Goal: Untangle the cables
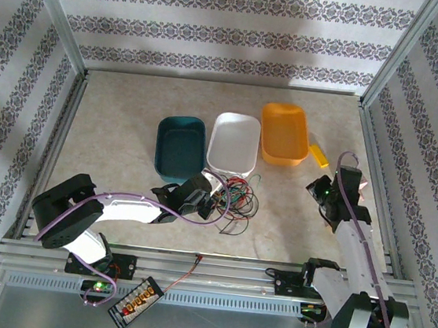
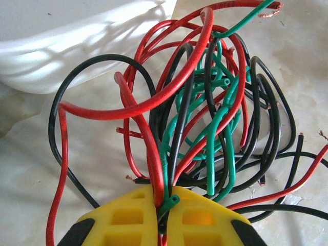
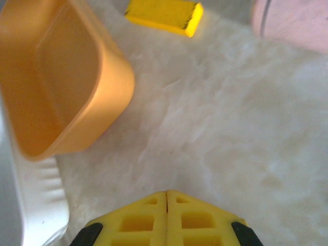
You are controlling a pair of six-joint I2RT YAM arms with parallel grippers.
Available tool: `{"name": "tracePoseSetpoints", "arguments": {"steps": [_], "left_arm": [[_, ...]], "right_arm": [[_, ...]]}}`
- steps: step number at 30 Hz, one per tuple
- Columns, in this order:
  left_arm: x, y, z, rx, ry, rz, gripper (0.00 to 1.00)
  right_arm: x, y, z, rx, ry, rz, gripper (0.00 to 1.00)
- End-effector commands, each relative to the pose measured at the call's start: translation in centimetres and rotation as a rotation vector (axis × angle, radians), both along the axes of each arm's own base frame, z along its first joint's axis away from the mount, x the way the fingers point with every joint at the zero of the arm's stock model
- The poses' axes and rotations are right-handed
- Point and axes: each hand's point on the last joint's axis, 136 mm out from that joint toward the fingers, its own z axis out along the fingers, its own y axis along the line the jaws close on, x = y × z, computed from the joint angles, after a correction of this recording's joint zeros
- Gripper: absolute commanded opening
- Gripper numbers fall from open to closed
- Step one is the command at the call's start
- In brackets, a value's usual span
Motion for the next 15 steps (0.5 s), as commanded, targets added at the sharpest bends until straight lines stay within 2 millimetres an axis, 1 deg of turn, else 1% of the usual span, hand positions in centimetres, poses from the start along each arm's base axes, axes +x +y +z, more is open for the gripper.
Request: {"name": "tracePoseSetpoints", "arguments": {"steps": [1,3,4,5,7,8,9,10,12,14,15], "left_arm": [[-0.3,0.7,-0.7,0.034,0.015,0.009,0.0],[-0.4,0.5,-0.8,0.03,0.022,0.002,0.0],[-0.4,0.4,-0.8,0.028,0.025,0.0,0.0],[-0.4,0.4,-0.9,0.029,0.026,0.001,0.0],[-0.2,0.2,-0.9,0.027,0.024,0.003,0.0],[-0.2,0.1,-0.9,0.026,0.023,0.001,0.0],[-0.1,0.0,-0.9,0.023,0.022,-0.002,0.0],[-0.1,-0.2,-0.9,0.022,0.021,-0.006,0.0],[0.0,-0.4,-0.9,0.022,0.02,-0.013,0.0],[0.1,-0.6,-0.9,0.026,0.02,-0.018,0.0],[0.2,-0.7,-0.9,0.026,0.019,-0.021,0.0]], "right_arm": [[0.4,-2.0,0.9,-0.048,-0.001,-0.057,0.0],[0.8,-1.9,1.3,-0.031,-0.019,-0.044,0.0],[1.2,-1.3,1.7,-0.016,-0.036,-0.01,0.0],[1.7,-0.3,2.2,0.004,-0.063,0.034,0.0],[2.5,2.5,3.6,0.046,-0.141,0.165,0.0],[2.8,4.1,4.4,0.061,-0.186,0.237,0.03],[2.8,6.4,5.6,0.073,-0.243,0.341,0.12],[2.6,8.2,6.3,0.07,-0.272,0.42,0.22],[1.7,12.0,7.6,0.046,-0.32,0.598,0.43],[0.7,14.5,8.0,0.039,-0.333,0.716,0.58],[0.3,15.6,8.0,0.048,-0.332,0.766,0.64]]}}
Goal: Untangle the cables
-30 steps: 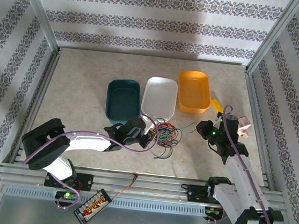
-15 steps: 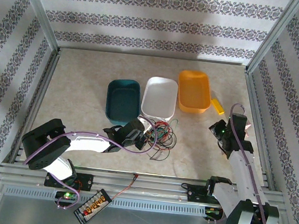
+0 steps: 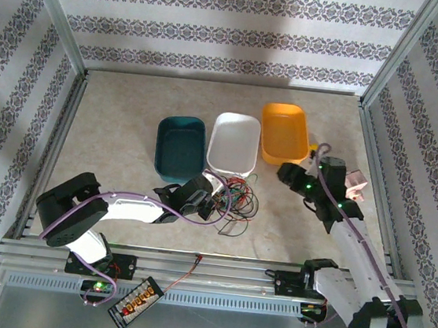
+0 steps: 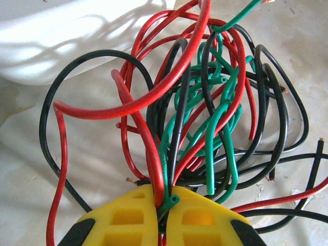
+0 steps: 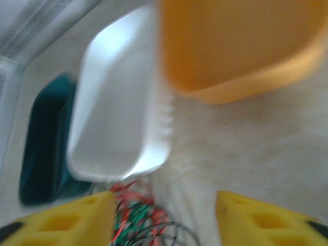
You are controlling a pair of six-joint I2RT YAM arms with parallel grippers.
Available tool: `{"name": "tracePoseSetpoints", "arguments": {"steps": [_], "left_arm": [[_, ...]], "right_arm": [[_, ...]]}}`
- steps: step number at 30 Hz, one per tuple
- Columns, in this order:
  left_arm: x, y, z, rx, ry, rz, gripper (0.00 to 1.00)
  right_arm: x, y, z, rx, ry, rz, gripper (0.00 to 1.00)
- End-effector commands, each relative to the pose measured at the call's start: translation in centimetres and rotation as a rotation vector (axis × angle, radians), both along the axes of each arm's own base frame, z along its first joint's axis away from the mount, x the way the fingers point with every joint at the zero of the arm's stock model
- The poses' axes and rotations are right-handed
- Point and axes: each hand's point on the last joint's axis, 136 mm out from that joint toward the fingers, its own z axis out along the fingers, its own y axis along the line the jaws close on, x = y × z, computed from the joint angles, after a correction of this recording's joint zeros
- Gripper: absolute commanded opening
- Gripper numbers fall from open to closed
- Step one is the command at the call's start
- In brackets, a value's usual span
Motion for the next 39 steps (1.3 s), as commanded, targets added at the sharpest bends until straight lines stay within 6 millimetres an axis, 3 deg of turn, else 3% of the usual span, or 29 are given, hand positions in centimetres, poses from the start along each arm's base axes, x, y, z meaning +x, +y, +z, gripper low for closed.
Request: {"name": "tracePoseSetpoints", "arguments": {"steps": [1,7,11,12,17,18,22,32,39], "left_arm": [[0.2,-0.7,0.0,0.009,0.002,-0.023,0.0],[0.3,-1.0,0.2,0.014,-0.001,-0.036,0.0],[0.3,-1.1,0.3,0.016,-0.003,-0.039,0.0],[0.3,-1.1,0.3,0.018,-0.004,-0.04,0.0],[0.5,-1.1,0.5,0.02,-0.012,-0.038,0.0],[0.5,-1.1,0.5,0.02,-0.012,-0.038,0.0],[0.5,-1.2,0.2,0.024,-0.005,-0.039,0.0],[0.5,-0.6,-1.1,0.055,0.02,-0.01,0.04],[0.6,-0.3,-1.4,0.067,0.023,0.008,0.04]], "right_arm": [[-0.9,3.9,2.6,0.006,-0.106,0.215,0.66],[-1.2,6.4,0.9,-0.005,-0.044,0.313,0.68],[-0.9,7.8,0.1,-0.035,-0.018,0.354,0.62],[-0.8,7.9,-0.1,-0.036,-0.009,0.359,0.58],[-0.5,8.0,-0.6,-0.035,0.017,0.352,0.06],[-0.5,7.9,-0.5,-0.036,0.014,0.343,0.0],[0.1,6.3,0.4,-0.05,-0.019,0.248,0.0],[2.0,1.1,5.1,-0.036,-0.122,0.009,0.0],[2.9,-4.5,7.5,-0.063,-0.167,-0.221,0.0]]}}
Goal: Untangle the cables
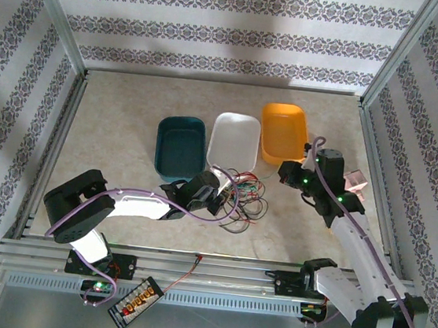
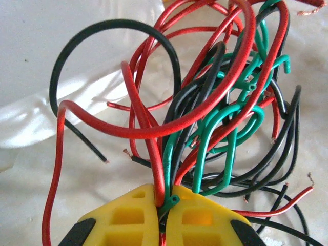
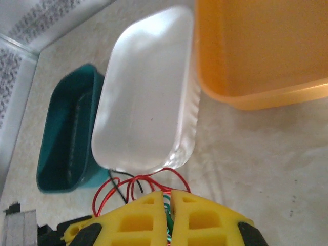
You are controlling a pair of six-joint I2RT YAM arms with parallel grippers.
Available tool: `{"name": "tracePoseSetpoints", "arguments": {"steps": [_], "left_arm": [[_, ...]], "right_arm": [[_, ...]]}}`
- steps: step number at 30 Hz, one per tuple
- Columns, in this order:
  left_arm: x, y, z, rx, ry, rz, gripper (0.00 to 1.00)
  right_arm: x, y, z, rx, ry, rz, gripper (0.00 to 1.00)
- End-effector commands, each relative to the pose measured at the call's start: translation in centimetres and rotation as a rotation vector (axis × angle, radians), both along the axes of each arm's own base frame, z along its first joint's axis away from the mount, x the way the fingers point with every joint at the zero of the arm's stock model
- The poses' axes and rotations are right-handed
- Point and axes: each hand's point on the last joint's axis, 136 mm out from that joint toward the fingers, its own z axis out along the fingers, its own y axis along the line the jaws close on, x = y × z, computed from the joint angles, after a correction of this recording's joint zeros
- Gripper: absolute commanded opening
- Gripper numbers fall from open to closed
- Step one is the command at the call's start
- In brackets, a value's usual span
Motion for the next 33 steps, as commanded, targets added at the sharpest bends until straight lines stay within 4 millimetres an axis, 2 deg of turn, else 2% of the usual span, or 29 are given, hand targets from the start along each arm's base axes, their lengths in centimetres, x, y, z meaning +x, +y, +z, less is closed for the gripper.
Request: {"name": "tracePoseSetpoints", "arguments": {"steps": [1,6,17,23,28,31,33], "left_arm": [[-1.2,2.5,-3.6,0.135,0.081,0.036,0.04],[-1.2,3.0,-3.7,0.141,0.082,0.05,0.02],[-1.5,4.0,-4.2,0.158,0.083,0.074,0.0],[-1.6,4.6,-3.9,0.164,0.074,0.085,0.0],[-1.8,5.3,-3.8,0.181,0.07,0.095,0.0],[-2.0,5.2,-3.8,0.18,0.073,0.081,0.0],[-2.3,4.7,-3.7,0.174,0.083,0.047,0.0]], "right_arm": [[2.4,-4.9,5.4,-0.042,-0.17,-0.23,0.0],[2.8,-7.6,6.0,-0.05,-0.169,-0.32,0.0],[3.4,-10.2,6.1,-0.039,-0.137,-0.4,0.0],[2.7,-12.7,5.2,-0.09,-0.082,-0.503,0.0],[1.2,-14.9,4.2,-0.243,-0.013,-0.567,0.0],[0.5,-14.8,4.1,-0.31,-0.001,-0.543,0.0],[0.5,-13.4,3.7,-0.316,-0.006,-0.479,0.0]]}}
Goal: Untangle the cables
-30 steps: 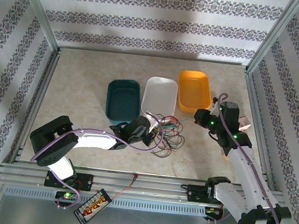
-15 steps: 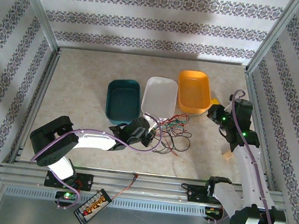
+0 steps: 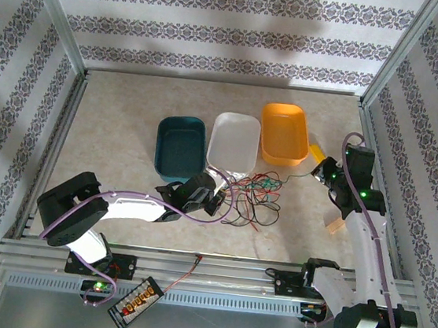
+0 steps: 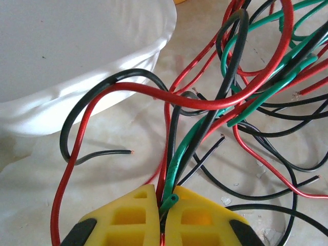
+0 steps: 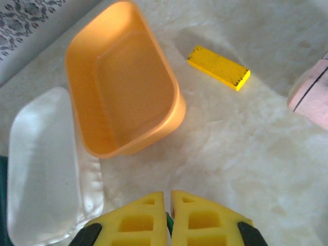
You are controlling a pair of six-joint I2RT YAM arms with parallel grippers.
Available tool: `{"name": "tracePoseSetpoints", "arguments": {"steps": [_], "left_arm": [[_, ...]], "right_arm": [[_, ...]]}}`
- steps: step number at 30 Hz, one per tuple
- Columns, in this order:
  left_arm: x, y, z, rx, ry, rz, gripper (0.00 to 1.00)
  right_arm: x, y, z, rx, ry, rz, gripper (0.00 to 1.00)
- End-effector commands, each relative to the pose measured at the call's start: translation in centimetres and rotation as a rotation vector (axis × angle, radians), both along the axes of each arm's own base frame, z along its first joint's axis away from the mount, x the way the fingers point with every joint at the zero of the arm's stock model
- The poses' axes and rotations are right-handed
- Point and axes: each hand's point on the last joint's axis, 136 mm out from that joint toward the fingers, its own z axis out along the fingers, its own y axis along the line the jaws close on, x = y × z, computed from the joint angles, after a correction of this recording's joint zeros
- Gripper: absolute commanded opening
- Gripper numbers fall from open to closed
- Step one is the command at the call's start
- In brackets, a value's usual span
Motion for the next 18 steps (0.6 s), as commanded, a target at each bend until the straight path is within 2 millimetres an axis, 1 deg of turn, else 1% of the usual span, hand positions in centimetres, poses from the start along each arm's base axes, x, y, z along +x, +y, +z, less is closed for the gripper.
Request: {"name": "tracePoseSetpoints", "arguments": {"steps": [1,2,3,4,5,7,9,12,14,18], "left_arm": [[-2.0,3.1,-3.7,0.168,0.096,0.002,0.0],[-2.0,2.6,-3.5,0.159,0.098,-0.015,0.0],[-2.1,2.1,-3.3,0.146,0.098,-0.037,0.04],[-2.1,1.6,-2.8,0.128,0.093,-0.053,0.1],[-2.2,1.1,-2.5,0.113,0.088,-0.07,0.15],[-2.1,0.3,-1.4,0.078,0.075,-0.094,0.29],[-2.0,-0.5,-0.5,0.053,0.065,-0.116,0.43],[-1.9,-1.8,0.9,0.018,0.05,-0.154,0.57],[-1.9,-2.7,1.7,0.003,0.041,-0.183,0.62],[-2.0,-4.6,2.5,-0.002,0.018,-0.246,0.64]], "right_arm": [[0.4,-1.6,2.5,-0.171,-0.082,-0.03,0.0],[0.4,-0.6,2.2,-0.164,-0.085,0.011,0.0],[0.5,0.7,1.8,-0.147,-0.095,0.067,0.0],[0.5,2.2,1.4,-0.124,-0.104,0.122,0.0],[0.5,3.3,1.1,-0.108,-0.107,0.162,0.0],[0.2,5.5,0.4,-0.082,-0.105,0.248,0.0],[-0.1,6.6,-0.2,-0.082,-0.091,0.293,0.0],[-0.5,8.0,-0.9,-0.084,-0.075,0.348,0.0],[-0.6,8.7,-1.3,-0.083,-0.067,0.373,0.0],[-0.7,10.2,-1.6,-0.065,-0.071,0.423,0.0]]}}
